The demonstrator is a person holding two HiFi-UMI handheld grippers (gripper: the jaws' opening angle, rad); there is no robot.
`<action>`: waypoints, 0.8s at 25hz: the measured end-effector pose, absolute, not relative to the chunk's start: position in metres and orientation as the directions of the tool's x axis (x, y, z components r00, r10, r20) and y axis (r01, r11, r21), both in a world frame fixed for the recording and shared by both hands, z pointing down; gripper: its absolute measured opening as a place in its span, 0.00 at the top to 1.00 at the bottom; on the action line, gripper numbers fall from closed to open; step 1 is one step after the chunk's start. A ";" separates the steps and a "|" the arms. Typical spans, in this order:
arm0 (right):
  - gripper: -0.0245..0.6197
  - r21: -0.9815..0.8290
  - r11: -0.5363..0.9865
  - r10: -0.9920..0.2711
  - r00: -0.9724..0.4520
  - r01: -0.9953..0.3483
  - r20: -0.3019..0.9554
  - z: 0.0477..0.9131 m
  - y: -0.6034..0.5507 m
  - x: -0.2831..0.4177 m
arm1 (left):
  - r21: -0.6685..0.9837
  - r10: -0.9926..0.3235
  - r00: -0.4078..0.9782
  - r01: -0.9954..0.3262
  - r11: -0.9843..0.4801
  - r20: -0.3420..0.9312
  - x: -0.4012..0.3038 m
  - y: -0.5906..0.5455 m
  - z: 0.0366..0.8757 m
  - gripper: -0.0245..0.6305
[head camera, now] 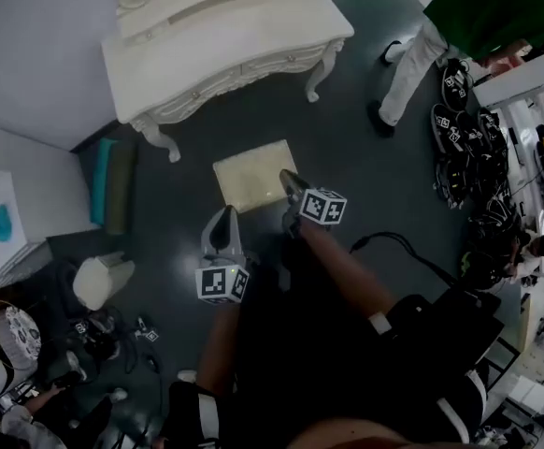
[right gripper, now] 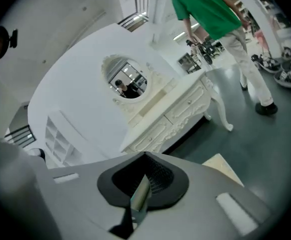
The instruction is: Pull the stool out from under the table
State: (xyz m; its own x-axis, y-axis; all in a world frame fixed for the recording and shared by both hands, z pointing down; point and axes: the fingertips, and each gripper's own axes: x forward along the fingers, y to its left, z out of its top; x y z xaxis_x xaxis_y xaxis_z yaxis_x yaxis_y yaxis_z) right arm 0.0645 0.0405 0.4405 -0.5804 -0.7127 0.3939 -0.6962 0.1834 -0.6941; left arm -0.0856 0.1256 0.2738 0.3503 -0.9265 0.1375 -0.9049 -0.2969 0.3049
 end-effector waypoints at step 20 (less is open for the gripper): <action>0.97 -0.372 0.492 -0.729 -0.606 -0.787 0.317 0.297 0.030 0.063 | 0.246 -0.967 0.249 -0.942 -0.230 0.050 -0.087 0.083 0.204 0.95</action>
